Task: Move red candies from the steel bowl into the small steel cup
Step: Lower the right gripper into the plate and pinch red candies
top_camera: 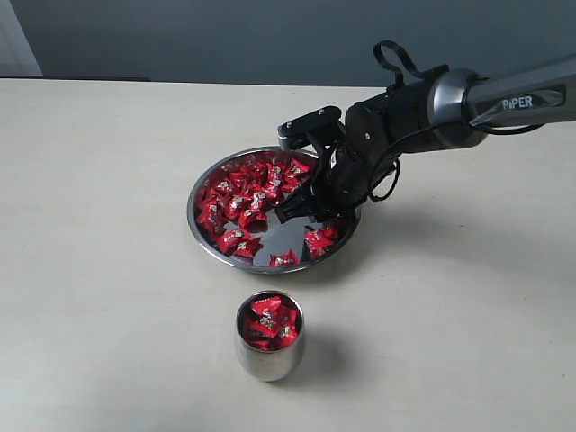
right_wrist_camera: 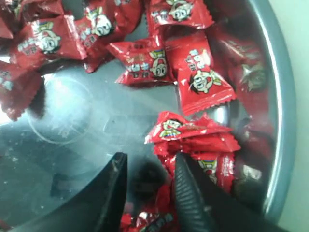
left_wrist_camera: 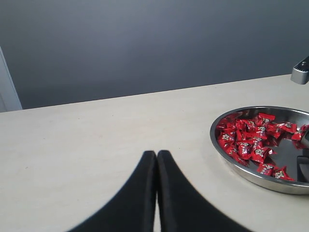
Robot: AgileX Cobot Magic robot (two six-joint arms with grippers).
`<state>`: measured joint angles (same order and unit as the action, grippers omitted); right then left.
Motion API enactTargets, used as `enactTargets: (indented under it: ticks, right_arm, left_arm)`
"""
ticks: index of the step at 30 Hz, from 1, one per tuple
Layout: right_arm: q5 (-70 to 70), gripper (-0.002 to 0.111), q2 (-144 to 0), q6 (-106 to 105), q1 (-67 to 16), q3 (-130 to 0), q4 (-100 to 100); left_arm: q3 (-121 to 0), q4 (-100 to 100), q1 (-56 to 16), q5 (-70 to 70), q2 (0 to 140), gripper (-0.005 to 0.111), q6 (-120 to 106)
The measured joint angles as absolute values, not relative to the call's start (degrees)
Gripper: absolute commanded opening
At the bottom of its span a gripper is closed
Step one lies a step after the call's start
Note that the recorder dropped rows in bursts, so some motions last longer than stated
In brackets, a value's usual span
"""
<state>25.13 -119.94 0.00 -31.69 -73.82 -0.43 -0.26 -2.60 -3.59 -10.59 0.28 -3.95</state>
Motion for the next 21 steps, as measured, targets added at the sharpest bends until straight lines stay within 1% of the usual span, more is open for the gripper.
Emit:
enactTargets:
  ticks: [4, 6, 7, 10, 11, 21]
  right_arm:
    - [25.13, 0.034, -119.94, 0.00, -31.69, -73.82, -0.43]
    - [25.13, 0.030, -119.94, 0.00, -31.69, -73.82, -0.43]
    - [25.13, 0.020, -119.94, 0.00, -31.69, -73.82, -0.43]
    - [25.13, 0.007, -119.94, 0.00, -31.69, -73.82, -0.49]
    - [25.13, 0.005, -119.94, 0.00, -31.69, -73.82, 0.00]
    - [24.37, 0.004, -119.94, 0.00, -31.69, -73.82, 0.82]
  left_arm:
    - [-0.26, -2.60, -3.59, -10.59, 0.28, 0.002, -3.95]
    - [-0.26, -2.60, -3.59, -10.59, 0.28, 0.002, -3.95]
    - [-0.26, -2.60, -3.59, -10.59, 0.28, 0.002, -3.95]
    - [-0.26, -2.60, -3.59, -10.59, 0.28, 0.002, -3.95]
    - [-0.26, -2.60, -3.59, -10.59, 0.28, 0.002, -3.95]
    - [-0.26, -2.60, -3.59, -10.59, 0.28, 0.002, -3.95]
